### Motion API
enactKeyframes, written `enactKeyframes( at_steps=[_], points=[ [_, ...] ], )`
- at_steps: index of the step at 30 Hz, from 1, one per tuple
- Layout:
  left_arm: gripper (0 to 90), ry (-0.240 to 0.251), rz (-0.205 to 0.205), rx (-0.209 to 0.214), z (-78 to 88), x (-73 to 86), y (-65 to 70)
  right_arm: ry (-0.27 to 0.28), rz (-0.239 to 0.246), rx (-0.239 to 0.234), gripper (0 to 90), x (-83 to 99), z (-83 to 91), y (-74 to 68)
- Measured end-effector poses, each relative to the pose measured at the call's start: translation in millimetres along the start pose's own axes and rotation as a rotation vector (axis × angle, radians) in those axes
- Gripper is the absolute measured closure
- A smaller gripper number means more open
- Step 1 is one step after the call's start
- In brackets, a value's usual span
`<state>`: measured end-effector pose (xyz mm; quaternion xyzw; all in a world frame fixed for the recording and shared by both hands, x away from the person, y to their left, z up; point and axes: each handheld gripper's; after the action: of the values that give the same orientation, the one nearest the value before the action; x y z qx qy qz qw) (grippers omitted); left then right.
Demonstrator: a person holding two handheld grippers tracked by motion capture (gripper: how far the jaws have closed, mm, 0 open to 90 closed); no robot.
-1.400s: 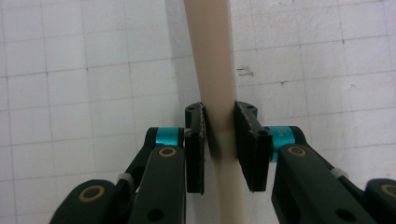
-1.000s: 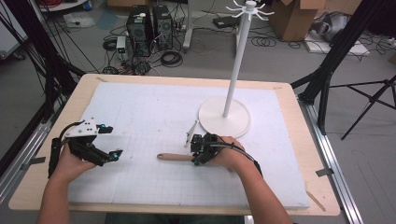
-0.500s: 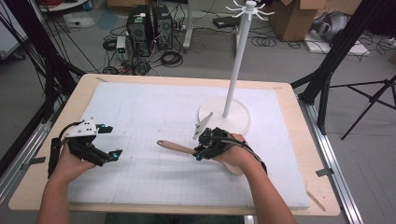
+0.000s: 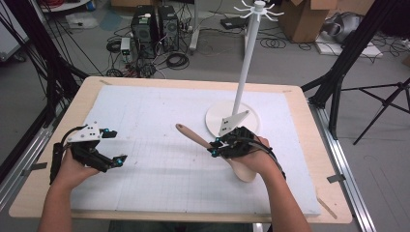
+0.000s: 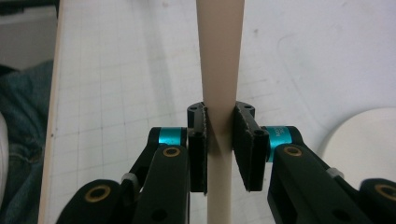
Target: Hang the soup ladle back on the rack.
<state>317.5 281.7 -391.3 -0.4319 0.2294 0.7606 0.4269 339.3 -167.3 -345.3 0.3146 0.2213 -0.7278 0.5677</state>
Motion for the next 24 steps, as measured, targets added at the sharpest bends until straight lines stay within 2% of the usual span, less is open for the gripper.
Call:
enactKeyframes(
  at_steps=[10, 15, 24],
  points=[
    [1.7, 0.003, 0.001, 0.002, -1.1, -0.6, 1.1, 0.179, -0.066, 0.044, 76.9, 11.2, 36.6, 5.5],
    [1.7, 0.002, 0.001, 0.002, -1.2, -0.5, 1.0, 0.231, -0.089, 0.065, 76.9, 15.5, 50.6, 7.5],
    [1.7, 0.0, -0.001, 0.002, -1.1, -0.5, 0.9, 0.28, -0.107, 0.127, 76.9, 12.9, 76.3, 11.2]
  ],
)
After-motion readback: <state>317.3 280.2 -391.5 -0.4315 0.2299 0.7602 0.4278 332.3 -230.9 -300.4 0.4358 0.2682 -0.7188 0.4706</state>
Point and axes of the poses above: each handheld gripper's, and its own axes: z roughly backward along the jaws, x roughly out of its underside, y roughly to its right, and after that the axes turned 1 degree about -y, right-handed
